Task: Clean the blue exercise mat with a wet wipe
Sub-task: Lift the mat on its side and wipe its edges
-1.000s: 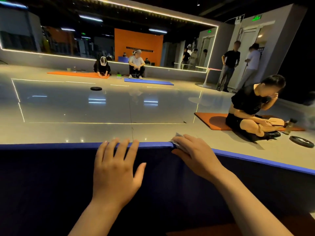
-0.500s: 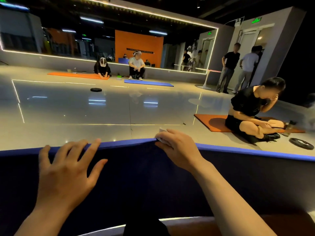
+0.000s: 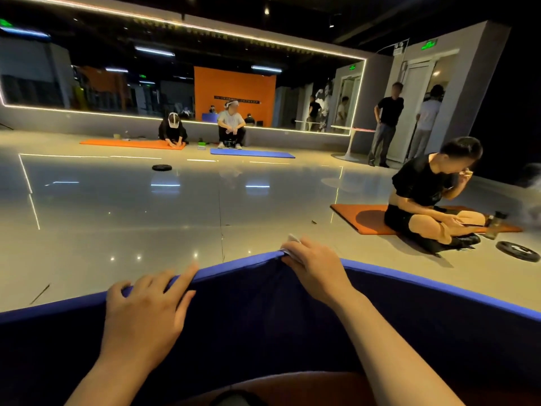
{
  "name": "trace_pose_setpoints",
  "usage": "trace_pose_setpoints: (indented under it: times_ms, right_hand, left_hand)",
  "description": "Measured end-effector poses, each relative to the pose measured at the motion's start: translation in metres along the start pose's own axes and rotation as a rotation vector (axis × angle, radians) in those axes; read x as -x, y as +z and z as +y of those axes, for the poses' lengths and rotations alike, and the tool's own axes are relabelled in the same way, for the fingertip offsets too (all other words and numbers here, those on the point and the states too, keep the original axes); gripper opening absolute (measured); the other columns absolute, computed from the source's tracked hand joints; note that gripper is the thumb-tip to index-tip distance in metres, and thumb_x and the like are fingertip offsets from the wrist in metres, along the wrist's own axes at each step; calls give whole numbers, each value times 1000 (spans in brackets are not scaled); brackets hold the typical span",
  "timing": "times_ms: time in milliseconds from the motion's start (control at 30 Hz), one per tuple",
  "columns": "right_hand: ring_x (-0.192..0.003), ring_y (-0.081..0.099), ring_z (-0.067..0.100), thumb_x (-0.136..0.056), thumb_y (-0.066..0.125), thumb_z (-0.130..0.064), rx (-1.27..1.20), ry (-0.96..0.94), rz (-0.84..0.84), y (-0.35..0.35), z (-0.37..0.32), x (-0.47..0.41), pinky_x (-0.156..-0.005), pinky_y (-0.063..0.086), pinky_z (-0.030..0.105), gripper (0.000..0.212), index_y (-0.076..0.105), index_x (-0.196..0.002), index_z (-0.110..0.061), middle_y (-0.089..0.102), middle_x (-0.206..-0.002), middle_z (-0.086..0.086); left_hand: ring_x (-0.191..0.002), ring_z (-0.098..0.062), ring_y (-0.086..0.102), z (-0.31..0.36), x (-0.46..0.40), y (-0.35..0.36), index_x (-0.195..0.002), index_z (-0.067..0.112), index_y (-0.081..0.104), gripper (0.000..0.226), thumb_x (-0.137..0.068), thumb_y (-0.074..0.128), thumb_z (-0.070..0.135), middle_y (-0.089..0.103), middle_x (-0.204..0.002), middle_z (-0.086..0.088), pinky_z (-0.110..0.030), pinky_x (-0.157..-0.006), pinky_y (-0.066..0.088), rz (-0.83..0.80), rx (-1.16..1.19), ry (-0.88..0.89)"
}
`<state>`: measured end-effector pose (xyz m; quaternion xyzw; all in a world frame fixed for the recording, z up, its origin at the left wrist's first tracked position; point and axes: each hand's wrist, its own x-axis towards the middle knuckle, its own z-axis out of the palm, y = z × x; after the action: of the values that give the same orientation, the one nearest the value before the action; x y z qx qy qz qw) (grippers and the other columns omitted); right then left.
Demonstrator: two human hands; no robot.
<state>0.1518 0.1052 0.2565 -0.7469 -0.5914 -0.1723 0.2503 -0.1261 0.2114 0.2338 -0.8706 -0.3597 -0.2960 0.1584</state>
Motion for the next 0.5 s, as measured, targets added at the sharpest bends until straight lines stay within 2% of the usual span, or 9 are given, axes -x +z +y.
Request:
trace_pose_setpoints:
  times_ms: [67, 133, 233, 300, 367, 433, 500]
  right_hand:
    - [-70, 54, 27, -96, 32, -47, 46, -6, 59, 8, 2, 6, -62, 32, 32, 38, 60, -104, -22, 63, -87, -1]
    - [-61, 50, 24, -97, 31, -44, 56, -44, 98, 7, 3, 11, -52, 37, 31, 35, 58, -99, -22, 59, -76, -2]
    - [-56, 51, 19, -97, 32, -41, 52, -117, 113, 0, -2, 21, -43, 44, 34, 35, 60, -95, -21, 59, -72, -4]
    - [-55, 54, 17, -96, 34, -40, 27, -173, 132, -6, -11, 27, -42, 41, 28, 34, 62, -92, -20, 64, -75, -3]
    - [-52, 55, 18, -95, 39, -39, 28, -224, 199, -13, -22, 24, -40, 37, 27, 32, 63, -86, -19, 64, -71, -3]
    - [-49, 53, 21, -93, 43, -39, 20, -265, 268, -25, -34, 10, -38, 38, 28, 32, 63, -80, -18, 62, -66, -4]
    - [-50, 54, 23, -92, 43, -42, 24, -303, 279, -34, -43, -7, -39, 41, 31, 35, 63, -77, -17, 62, -65, -3]
  left_hand:
    - [-71, -30, 65, -2, -4, 7, -122, 21, 68, 58, -95, 24, 47, 69, -89, -6, -58, -76, 45, 68, 11, 7]
    - [-72, -31, 65, -5, -6, 11, -128, 21, 64, 53, -93, 31, 42, 69, -90, -7, -57, -76, 45, 115, 42, 15]
    - [-66, -33, 64, -11, -6, 7, -131, 25, 59, 50, -86, 38, 29, 68, -87, -7, -49, -66, 46, 166, 60, 72]
    - [-62, -32, 65, -23, -10, 0, -126, 28, 61, 49, -82, 38, 31, 70, -87, -6, -43, -58, 49, 127, 61, 98]
    - [-62, -31, 66, -42, -21, -10, -123, 36, 63, 41, -90, 39, 37, 73, -89, 0, -39, -51, 53, 77, 70, 97]
    - [-72, -29, 69, -60, -36, -27, -125, 47, 58, 32, -100, 38, 46, 73, -99, 7, -38, -54, 55, -10, 130, 74]
    - [-89, -27, 68, -73, -41, -40, -130, 53, 51, 39, -94, 35, 55, 70, -112, 9, -41, -65, 55, -116, 198, 28]
